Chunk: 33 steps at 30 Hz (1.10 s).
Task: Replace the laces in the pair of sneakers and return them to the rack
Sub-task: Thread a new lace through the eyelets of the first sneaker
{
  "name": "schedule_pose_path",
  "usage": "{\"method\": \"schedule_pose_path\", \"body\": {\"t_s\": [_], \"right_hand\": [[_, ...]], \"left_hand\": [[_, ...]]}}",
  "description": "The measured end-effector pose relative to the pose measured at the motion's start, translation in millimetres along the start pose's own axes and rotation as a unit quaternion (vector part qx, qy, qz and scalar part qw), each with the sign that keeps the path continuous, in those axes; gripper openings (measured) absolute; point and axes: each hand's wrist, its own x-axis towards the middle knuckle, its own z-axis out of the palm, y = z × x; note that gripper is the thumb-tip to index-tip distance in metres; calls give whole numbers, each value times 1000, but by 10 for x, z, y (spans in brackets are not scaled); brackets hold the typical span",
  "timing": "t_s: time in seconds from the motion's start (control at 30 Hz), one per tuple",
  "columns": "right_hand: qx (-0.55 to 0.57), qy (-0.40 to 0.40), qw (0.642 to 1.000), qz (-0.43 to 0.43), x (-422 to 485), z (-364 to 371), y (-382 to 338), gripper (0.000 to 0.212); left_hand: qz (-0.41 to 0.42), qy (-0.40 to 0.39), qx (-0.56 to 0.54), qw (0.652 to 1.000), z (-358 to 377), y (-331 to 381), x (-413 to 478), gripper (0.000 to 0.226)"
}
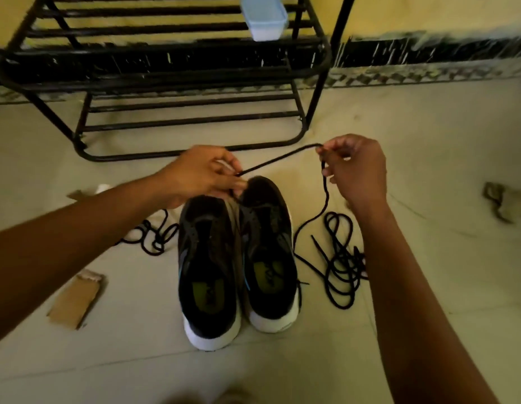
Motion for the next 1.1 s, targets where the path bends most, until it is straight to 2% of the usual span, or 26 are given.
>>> {"method": "schedule_pose_path", "body": {"t_s": [0.13, 0.23, 0.33, 0.43, 0.5, 0.57, 0.67, 0.83, 0.97, 1.03, 1.1], "right_hand": [[43, 56, 994, 77, 153, 60, 242, 9], [58, 41, 991, 112, 202, 209, 340, 11], [-4, -26, 996, 86, 126, 404, 398, 4], [-54, -111, 992, 5, -69, 536, 315, 27], [-10, -183, 983, -13, -200, 592, 203, 29], [35, -260, 965, 8, -304, 601, 122, 25], [23, -320, 947, -4, -386, 598, 112, 25], [-29, -296, 955, 5, -383, 521, 182, 16], [-28, -247, 966, 71, -320, 378, 296, 19], [-6, -226, 969, 100, -322, 327, 299, 21], [49, -207, 969, 125, -341, 319, 264, 20]], "left_hand": [[-61, 92, -128, 986, -124, -394, -126, 12], [-81, 137, -235, 959, -149, -522, -178, 13], [-85, 145, -300, 939, -52, -525, -186, 14], [-81, 138, -348, 924, 69, -455, -149, 14], [-74, 141, -372, 915, 121, -398, -99, 14], [-62, 142, -391, 907, 163, -349, -56, 13], [-48, 143, -411, 899, 185, -291, -9, 13], [-31, 205, -468, 859, -7, -175, 41, 13], [-17, 275, -506, 817, -231, -206, 89, 12], [-24, 285, -473, 833, -233, -235, 91, 14], [-59, 253, -346, 902, -135, -261, 50, 28]]}}
